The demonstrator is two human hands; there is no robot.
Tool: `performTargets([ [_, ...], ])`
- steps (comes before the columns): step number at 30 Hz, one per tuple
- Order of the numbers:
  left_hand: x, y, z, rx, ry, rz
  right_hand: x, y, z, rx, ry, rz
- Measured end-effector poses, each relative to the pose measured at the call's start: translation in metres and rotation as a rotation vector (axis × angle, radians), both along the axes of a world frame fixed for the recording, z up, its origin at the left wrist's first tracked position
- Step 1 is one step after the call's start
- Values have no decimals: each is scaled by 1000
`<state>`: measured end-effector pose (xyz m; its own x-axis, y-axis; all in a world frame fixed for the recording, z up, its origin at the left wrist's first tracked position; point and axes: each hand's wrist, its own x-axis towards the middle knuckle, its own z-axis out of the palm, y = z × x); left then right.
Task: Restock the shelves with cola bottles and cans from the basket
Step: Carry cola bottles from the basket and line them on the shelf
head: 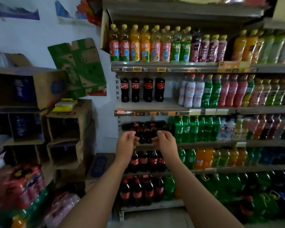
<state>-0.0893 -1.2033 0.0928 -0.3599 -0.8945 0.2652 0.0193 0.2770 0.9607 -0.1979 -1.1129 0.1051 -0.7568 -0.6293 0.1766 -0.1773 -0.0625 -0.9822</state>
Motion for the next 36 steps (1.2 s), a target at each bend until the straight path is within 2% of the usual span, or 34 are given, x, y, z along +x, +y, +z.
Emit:
performTargets([
  [5, 47, 87, -8, 5, 41, 4, 52, 84, -7, -13, -7, 33],
  [13, 119, 233, -25, 87, -6, -18, 139, 224, -26, -8, -77, 69],
  [21, 201, 366, -22, 67, 57, -48, 228, 364, -30, -60, -91, -6],
  [29, 260, 532, -51, 101, 58, -387, 322, 540, -46, -150, -121, -320],
  [36, 270, 685, -55, 143, 22, -687, 377, 712, -39, -127, -41, -598],
])
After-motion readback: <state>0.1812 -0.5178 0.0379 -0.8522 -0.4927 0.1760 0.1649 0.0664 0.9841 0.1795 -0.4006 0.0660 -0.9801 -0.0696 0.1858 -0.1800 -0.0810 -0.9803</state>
